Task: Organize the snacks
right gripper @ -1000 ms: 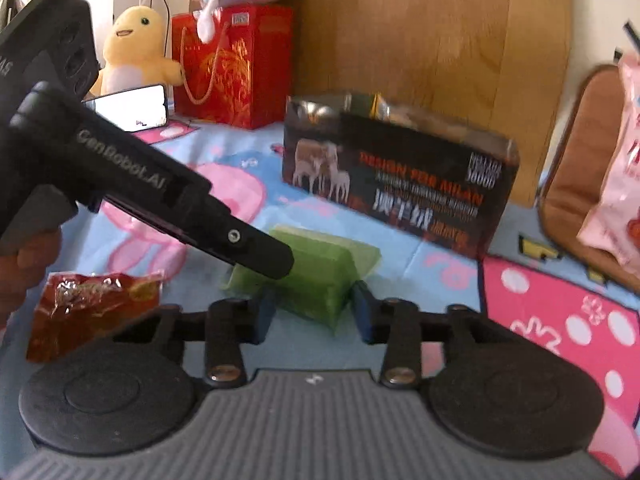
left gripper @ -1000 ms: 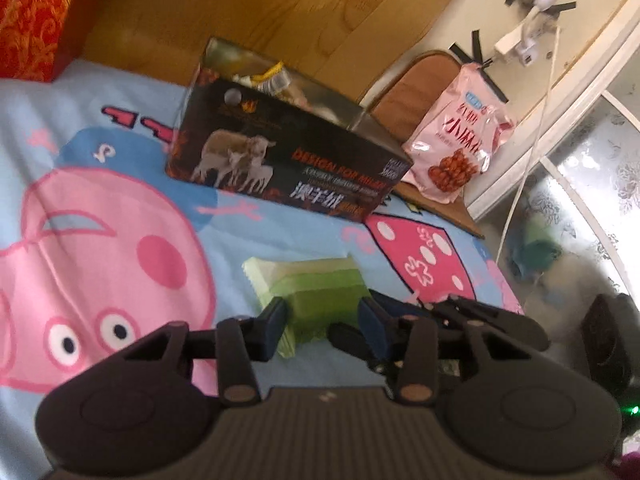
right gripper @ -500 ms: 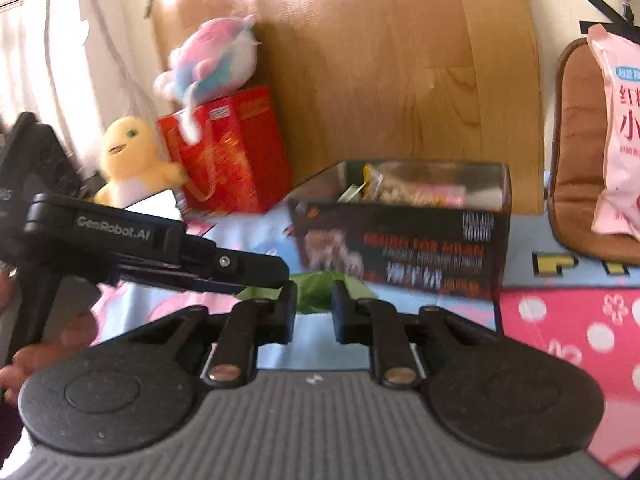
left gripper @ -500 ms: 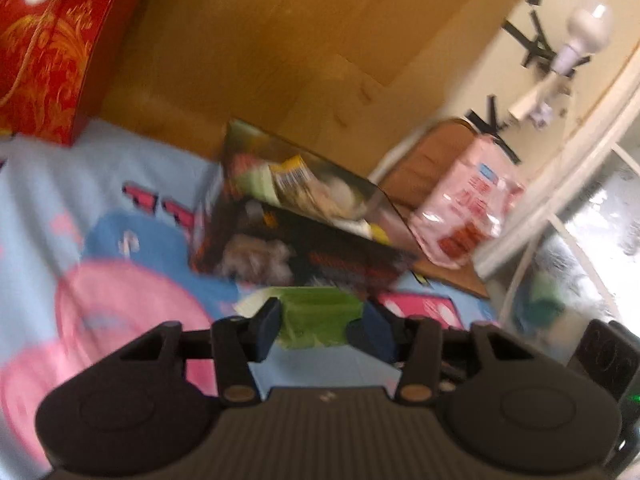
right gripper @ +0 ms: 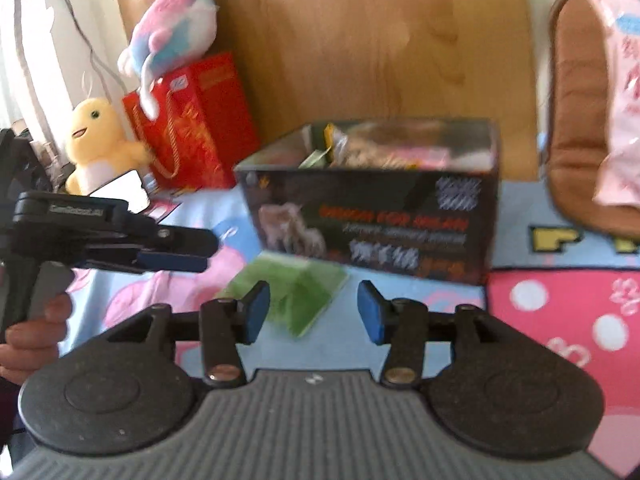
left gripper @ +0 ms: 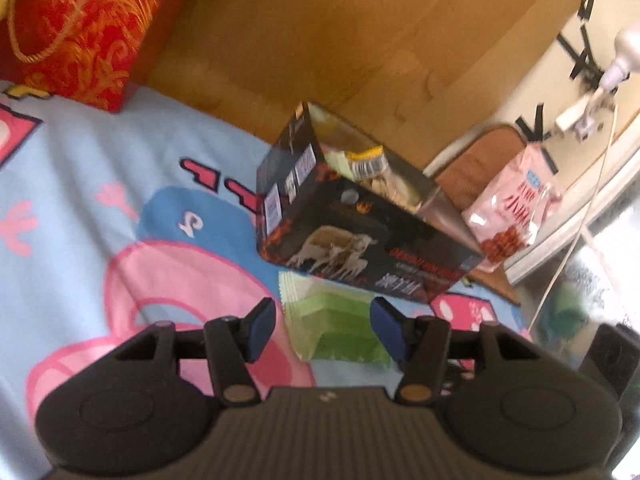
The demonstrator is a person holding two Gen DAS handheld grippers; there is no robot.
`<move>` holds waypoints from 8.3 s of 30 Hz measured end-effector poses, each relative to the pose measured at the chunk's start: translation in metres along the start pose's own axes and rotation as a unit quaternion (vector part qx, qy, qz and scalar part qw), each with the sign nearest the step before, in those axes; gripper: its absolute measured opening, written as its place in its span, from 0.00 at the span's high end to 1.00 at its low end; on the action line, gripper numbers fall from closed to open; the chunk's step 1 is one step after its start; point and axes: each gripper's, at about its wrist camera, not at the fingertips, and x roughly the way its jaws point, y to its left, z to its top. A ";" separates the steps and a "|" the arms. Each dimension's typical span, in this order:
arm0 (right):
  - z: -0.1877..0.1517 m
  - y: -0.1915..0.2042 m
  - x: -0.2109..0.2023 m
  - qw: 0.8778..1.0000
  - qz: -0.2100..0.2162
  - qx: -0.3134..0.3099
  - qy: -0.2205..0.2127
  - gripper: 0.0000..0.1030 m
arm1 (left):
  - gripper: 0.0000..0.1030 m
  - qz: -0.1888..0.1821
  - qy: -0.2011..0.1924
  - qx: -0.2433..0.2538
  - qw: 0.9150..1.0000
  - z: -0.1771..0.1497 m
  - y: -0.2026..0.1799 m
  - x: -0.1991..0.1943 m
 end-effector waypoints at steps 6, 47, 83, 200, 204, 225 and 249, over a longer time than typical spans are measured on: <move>-0.005 0.019 0.039 0.996 -0.038 -0.069 0.034 0.37 | 0.56 -0.003 0.010 0.042 0.999 -0.010 -0.013 0.017; -0.075 0.026 -0.084 0.988 0.089 0.046 -0.115 0.45 | 0.41 0.022 -0.071 0.083 0.994 -0.138 -0.034 -0.134; -0.087 0.035 -0.052 0.989 0.114 0.088 0.015 0.73 | 0.69 -0.023 -0.027 0.024 0.999 -0.095 -0.035 -0.075; -0.057 -0.086 -0.093 0.880 0.218 0.419 -0.048 0.86 | 0.43 -0.164 0.032 -0.043 0.985 -0.087 -0.024 -0.039; -0.054 -0.076 -0.089 0.871 0.253 0.419 -0.049 0.86 | 0.45 -0.189 0.021 -0.053 0.980 -0.081 -0.026 -0.041; 0.040 -0.055 -0.056 0.949 0.172 0.247 -0.093 0.85 | 0.61 -0.066 -0.018 0.120 0.990 0.064 -0.084 -0.004; 0.007 -0.015 -0.048 0.984 -0.109 0.033 -0.139 0.55 | 0.46 0.129 -0.081 0.175 0.973 0.013 -0.102 -0.018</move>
